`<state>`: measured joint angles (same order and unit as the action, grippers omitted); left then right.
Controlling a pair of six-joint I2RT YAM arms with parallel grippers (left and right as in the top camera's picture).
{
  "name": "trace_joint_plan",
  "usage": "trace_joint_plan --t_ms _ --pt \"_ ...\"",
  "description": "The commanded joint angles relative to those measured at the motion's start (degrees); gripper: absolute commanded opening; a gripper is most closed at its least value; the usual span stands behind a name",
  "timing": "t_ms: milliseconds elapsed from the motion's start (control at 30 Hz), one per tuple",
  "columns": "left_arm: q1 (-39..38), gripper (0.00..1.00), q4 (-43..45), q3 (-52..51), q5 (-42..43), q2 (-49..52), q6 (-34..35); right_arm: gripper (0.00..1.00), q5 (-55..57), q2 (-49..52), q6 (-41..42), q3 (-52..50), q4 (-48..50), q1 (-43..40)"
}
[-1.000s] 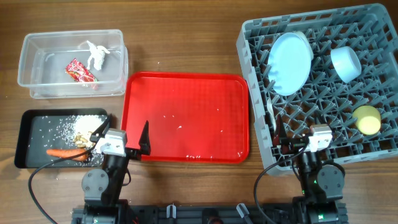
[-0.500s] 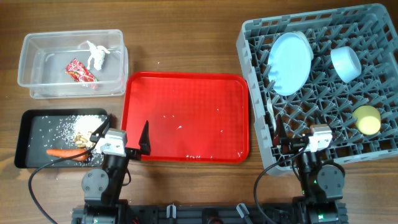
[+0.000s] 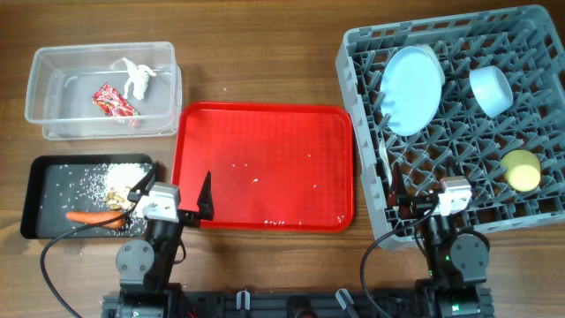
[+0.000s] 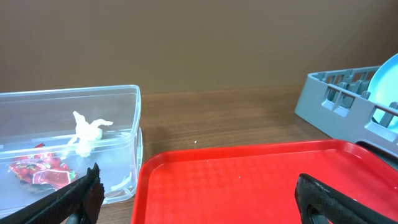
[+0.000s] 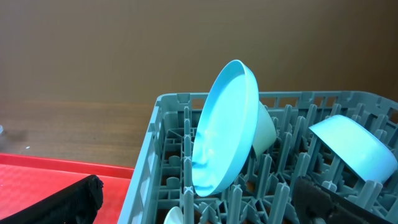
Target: Sort waste into correct bins and load items into the dishwasher rack
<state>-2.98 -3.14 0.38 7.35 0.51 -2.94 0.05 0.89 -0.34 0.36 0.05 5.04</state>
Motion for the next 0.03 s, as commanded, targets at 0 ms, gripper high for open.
trace_joint_plan --t_ms 0 --pt "0.22 1.0 -0.55 -0.07 1.14 -0.35 -0.5 1.0 -0.04 -0.46 -0.76 -0.07 0.31 -0.46"
